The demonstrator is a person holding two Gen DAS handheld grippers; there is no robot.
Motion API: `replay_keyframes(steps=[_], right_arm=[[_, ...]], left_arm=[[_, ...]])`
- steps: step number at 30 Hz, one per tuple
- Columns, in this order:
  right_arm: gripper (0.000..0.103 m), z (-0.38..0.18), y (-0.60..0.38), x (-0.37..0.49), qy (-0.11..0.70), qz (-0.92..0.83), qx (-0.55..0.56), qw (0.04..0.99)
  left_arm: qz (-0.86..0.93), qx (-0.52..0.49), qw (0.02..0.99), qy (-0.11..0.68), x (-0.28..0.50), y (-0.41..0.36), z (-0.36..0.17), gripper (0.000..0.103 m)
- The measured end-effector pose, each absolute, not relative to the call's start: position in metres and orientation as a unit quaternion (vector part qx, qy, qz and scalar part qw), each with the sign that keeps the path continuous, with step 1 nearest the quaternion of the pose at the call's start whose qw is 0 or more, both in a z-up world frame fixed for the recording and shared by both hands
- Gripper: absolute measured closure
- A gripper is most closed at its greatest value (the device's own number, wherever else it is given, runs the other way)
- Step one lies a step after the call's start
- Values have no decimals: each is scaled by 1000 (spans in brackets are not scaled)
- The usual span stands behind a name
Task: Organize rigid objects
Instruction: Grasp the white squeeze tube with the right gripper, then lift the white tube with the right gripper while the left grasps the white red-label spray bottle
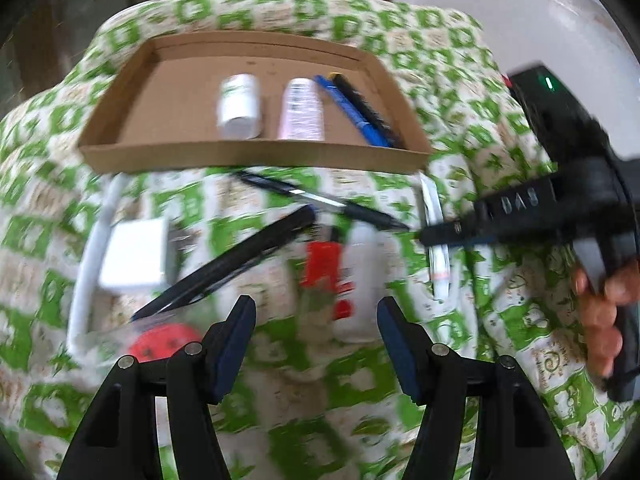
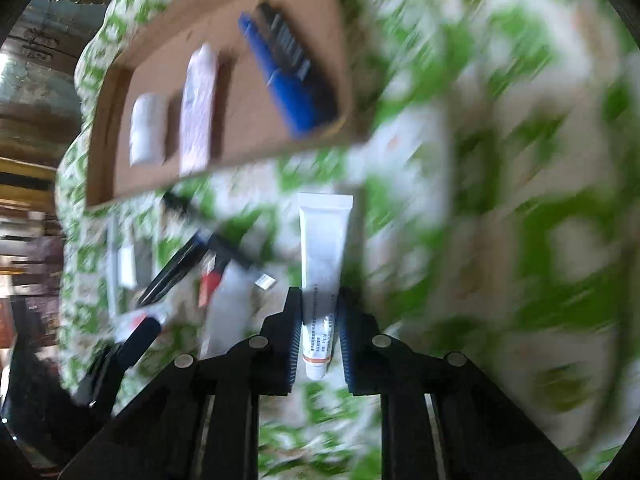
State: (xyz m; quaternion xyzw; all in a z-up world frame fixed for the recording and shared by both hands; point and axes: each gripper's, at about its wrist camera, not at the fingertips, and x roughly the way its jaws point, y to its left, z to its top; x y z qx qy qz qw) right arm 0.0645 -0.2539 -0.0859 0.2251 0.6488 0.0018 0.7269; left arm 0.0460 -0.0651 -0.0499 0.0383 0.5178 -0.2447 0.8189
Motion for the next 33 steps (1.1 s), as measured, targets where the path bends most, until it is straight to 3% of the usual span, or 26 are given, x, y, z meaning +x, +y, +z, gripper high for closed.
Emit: replay_keyframes(steps=[5,9,23,33], right_arm=[[86,-94,-264,65,659,0,249,709],[87,-97,-256,66,665,8,236,708],[86,-101,-237,58,683,45,241,688],[86,-107,-237,59,689,44,234,685]], left_arm=[[-263,85,808,521,52,-103,-57,37],[-262,112,802,525,55,-118,-68,71],[-261,66,781,563,18,-66,-59,72],[-250,56,776,577,36,-79,-78,70]])
